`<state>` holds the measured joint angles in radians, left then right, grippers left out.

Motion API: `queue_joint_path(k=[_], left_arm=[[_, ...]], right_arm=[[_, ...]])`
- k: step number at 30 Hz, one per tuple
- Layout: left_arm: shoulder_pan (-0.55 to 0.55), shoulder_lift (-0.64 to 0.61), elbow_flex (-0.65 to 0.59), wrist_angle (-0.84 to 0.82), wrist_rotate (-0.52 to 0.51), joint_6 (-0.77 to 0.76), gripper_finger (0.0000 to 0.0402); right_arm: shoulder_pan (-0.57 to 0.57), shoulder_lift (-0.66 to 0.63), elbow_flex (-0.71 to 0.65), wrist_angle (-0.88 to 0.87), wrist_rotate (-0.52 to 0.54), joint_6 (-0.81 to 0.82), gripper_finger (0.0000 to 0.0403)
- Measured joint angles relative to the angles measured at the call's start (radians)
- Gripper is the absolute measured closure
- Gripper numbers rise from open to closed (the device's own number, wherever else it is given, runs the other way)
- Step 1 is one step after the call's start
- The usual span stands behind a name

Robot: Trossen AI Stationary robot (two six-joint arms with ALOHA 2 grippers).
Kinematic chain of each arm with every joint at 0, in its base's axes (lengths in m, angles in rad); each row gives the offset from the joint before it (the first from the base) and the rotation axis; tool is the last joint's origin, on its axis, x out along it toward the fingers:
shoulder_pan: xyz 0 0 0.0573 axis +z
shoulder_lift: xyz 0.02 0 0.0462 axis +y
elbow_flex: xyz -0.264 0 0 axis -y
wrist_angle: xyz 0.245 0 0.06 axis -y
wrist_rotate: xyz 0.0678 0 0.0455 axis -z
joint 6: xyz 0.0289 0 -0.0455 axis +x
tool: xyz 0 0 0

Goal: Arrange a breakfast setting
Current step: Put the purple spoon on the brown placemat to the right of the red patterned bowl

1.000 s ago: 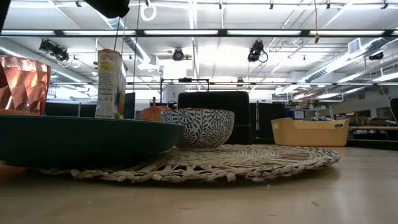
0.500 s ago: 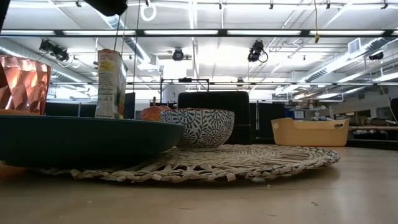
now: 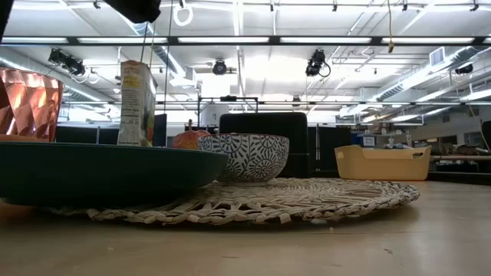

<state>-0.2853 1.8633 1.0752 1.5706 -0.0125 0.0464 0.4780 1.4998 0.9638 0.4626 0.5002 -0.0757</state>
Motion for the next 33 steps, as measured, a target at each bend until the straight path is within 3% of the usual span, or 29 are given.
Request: queue_joint_path(k=[3,6,11,19,26,33], left_arm=[[0.004,0.000,0.000,0.000,0.067,0.011,0.0383],[0.008,0.000,0.000,0.000,0.068,0.012,0.0383],[0.010,0.000,0.000,0.000,0.096,0.070,0.0383],[0.011,0.000,0.000,0.000,0.078,0.130,0.0383],[0.012,0.000,0.000,-0.016,0.068,0.201,0.0382],[0.021,0.000,0.001,-0.009,0.046,0.147,0.0376]], right_arm=[[-0.029,0.000,0.000,-0.001,-0.074,0.006,0.0226],[-0.069,0.000,0.000,0.000,-0.100,0.012,0.0226],[-0.129,0.000,0.000,0.000,-0.241,-0.013,0.0229],[-0.155,0.000,0.000,-0.003,-0.263,-0.035,0.0280],[-0.154,0.000,0.000,-0.033,-0.262,0.001,0.0385],[-0.133,0.000,0.000,-0.035,-0.205,0.120,0.0392]])
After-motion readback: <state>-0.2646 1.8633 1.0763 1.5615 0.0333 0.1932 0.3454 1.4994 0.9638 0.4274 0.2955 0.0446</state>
